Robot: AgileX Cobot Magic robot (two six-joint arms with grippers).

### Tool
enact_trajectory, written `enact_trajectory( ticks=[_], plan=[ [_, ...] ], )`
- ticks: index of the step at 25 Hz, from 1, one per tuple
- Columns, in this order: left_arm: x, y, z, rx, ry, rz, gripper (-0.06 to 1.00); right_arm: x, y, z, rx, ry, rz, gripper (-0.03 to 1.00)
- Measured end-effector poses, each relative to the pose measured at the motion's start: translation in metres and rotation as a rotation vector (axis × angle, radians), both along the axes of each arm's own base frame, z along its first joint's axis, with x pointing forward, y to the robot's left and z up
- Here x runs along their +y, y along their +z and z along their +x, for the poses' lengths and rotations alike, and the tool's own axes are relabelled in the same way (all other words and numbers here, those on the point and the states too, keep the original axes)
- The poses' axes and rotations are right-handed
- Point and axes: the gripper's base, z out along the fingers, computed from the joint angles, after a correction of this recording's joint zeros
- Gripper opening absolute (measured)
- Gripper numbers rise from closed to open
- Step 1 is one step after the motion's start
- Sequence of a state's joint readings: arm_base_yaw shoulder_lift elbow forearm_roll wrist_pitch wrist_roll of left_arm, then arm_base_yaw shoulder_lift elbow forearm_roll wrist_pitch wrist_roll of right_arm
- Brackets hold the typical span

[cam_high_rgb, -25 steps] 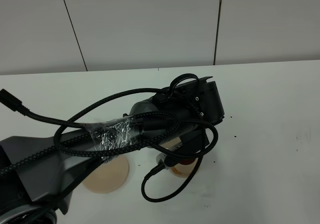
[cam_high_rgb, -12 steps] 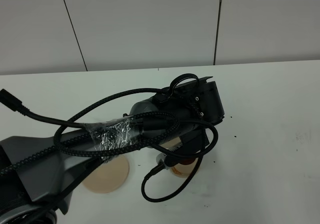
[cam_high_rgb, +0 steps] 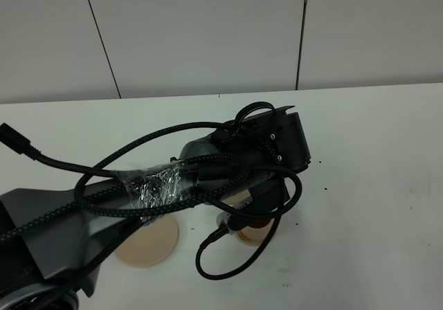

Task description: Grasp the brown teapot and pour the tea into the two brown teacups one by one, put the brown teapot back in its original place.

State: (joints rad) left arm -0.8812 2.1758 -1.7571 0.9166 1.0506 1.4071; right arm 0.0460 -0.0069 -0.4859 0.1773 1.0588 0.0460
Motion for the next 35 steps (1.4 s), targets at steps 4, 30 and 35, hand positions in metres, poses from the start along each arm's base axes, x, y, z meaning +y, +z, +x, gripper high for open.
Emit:
enact_trajectory(
  ticks=[4, 30, 35],
  plan=[
    [0.0000, 0.0000, 0.0000, 0.000, 0.001, -0.001, 0.17, 0.0000, 0.0000, 0.0000, 0.000, 0.000, 0.000, 0.24],
    [-0.0029, 0.0000, -0.0025, -0.012, 0.016, -0.026, 0.17, 0.0000, 0.0000, 0.0000, 0.000, 0.000, 0.000, 0.24],
    [-0.0028, 0.0000, -0.0026, -0.022, 0.039, -0.050, 0.17, 0.0000, 0.0000, 0.0000, 0.000, 0.000, 0.000, 0.24]
  ],
)
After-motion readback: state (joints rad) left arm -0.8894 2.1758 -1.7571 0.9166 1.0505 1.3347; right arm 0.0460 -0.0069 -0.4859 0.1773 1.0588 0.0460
